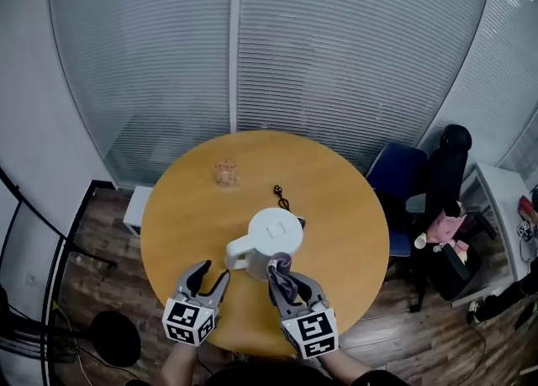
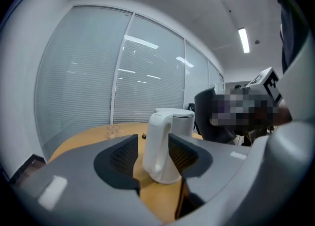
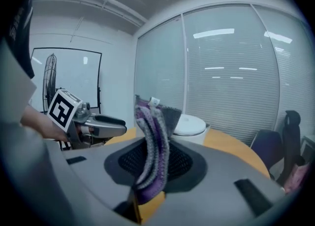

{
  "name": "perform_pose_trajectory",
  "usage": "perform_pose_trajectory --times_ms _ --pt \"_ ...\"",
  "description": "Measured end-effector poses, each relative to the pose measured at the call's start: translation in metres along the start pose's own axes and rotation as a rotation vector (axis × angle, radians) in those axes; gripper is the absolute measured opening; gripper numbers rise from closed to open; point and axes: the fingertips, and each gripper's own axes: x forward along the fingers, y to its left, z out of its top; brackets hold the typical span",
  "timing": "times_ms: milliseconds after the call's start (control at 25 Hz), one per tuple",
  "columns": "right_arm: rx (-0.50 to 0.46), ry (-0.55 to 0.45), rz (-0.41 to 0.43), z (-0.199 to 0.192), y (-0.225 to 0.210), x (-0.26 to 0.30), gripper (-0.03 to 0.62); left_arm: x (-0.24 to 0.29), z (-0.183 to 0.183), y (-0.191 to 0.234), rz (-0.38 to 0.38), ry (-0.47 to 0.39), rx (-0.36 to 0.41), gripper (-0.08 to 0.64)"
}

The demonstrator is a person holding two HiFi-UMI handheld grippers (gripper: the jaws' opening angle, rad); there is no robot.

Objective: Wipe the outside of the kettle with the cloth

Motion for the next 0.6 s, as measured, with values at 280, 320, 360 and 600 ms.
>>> perform_pose_trajectory --times_ms 280,320,360,600 --pt "0.005 0.021 -0.12 -0.003 0.002 0.018 0.095 0.031 0.008 0.011 -0.146 0.004 0.064 0.206" --pt "0.008 0.028 -0.133 -0.005 0.003 0.021 0.095 0.034 0.007 0.009 -0.175 0.007 0.07 0.215" --pt "0.013 0.034 -0.147 -0.008 0.003 0.024 0.095 0.037 0.007 0.006 -0.209 0.01 0.079 0.215" --pt "0.079 0.076 -0.19 -0.033 0.002 0.034 0.095 0.05 0.001 -0.014 -0.34 0.032 0.135 0.215"
